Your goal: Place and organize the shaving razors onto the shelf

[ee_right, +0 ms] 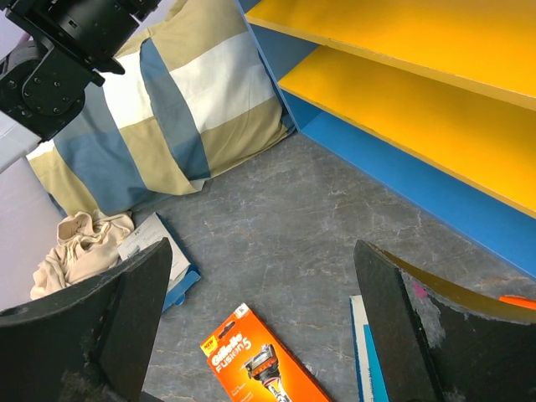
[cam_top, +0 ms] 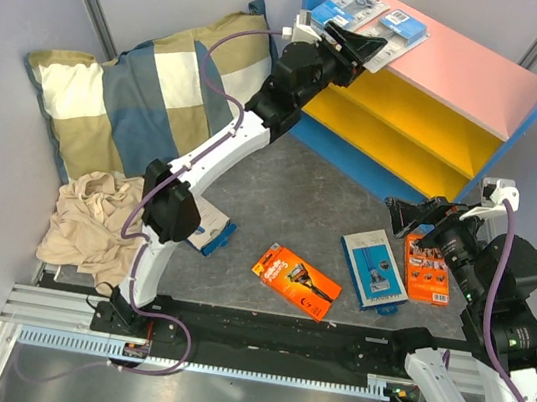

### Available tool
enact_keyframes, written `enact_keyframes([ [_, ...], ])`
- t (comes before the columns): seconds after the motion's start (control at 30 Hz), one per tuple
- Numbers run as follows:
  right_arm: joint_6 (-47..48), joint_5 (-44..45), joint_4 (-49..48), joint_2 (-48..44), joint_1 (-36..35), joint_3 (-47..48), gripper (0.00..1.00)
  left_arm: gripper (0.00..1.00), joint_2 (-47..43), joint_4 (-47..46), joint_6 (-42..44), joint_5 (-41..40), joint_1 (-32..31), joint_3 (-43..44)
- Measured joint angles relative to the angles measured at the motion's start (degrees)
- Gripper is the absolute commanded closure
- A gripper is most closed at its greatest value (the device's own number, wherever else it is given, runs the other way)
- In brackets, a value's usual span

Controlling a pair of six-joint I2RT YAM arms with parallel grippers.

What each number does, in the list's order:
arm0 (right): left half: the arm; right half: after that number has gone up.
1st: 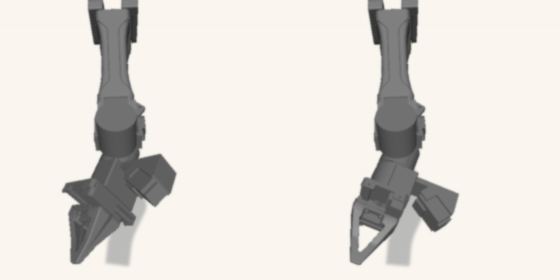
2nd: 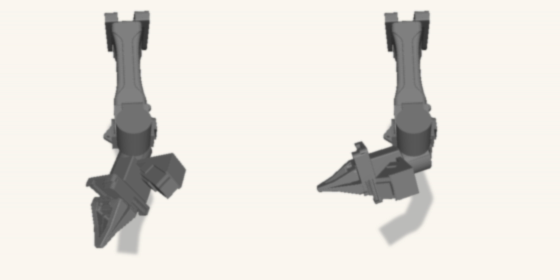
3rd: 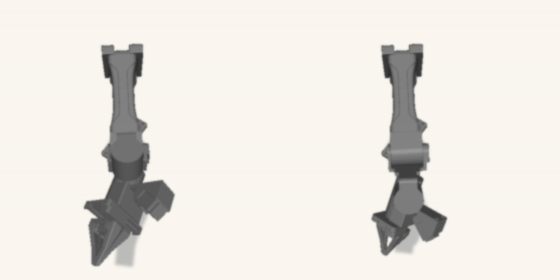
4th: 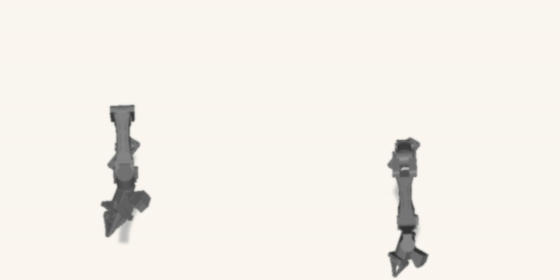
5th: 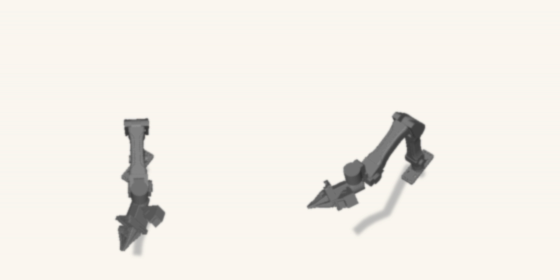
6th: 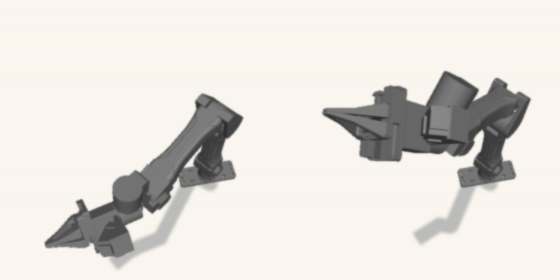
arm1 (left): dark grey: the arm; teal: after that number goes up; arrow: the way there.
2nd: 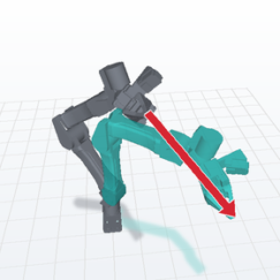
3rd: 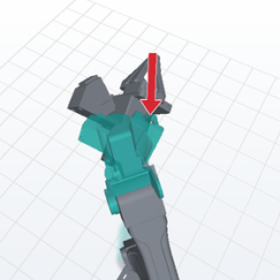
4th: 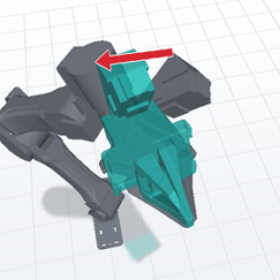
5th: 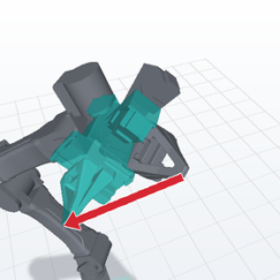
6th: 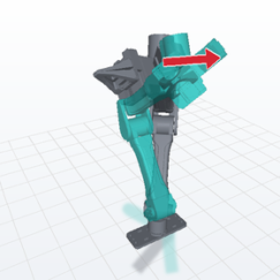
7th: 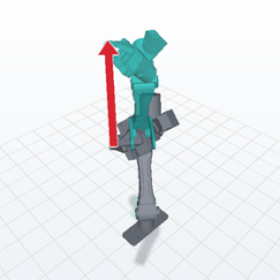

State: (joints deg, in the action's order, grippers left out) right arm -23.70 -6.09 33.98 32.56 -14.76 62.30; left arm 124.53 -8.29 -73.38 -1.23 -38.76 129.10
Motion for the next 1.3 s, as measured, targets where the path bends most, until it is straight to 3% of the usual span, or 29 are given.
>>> enact_keyframes([
  [0.53, -0.04, -0.09, -0.11, 0.02, 0.0, -0.17, 0.02, 0.29, -2.56, 6.05, 4.42, 5.29, 0.85, -0.44],
  [0.9, -0.09, -0.5, -0.09, 0.02, 0.0, -1.25, 0.02, 0.37, -6.84, 5.6, 4.52, 6.91, 2.08, -8.46],
  [1.2, -0.33, -0.55, -0.13, 0.0, 0.0, -1.97, 0.02, 0.53, -9.35, 2.05, 4.61, 7.87, 2.43, -14.47],
  [1.3, -0.37, -0.57, -0.28, 0.0, 0.0, -2.08, 0.02, 0.64, -9.81, 0.63, 4.59, 7.98, 2.56, -15.67],
])
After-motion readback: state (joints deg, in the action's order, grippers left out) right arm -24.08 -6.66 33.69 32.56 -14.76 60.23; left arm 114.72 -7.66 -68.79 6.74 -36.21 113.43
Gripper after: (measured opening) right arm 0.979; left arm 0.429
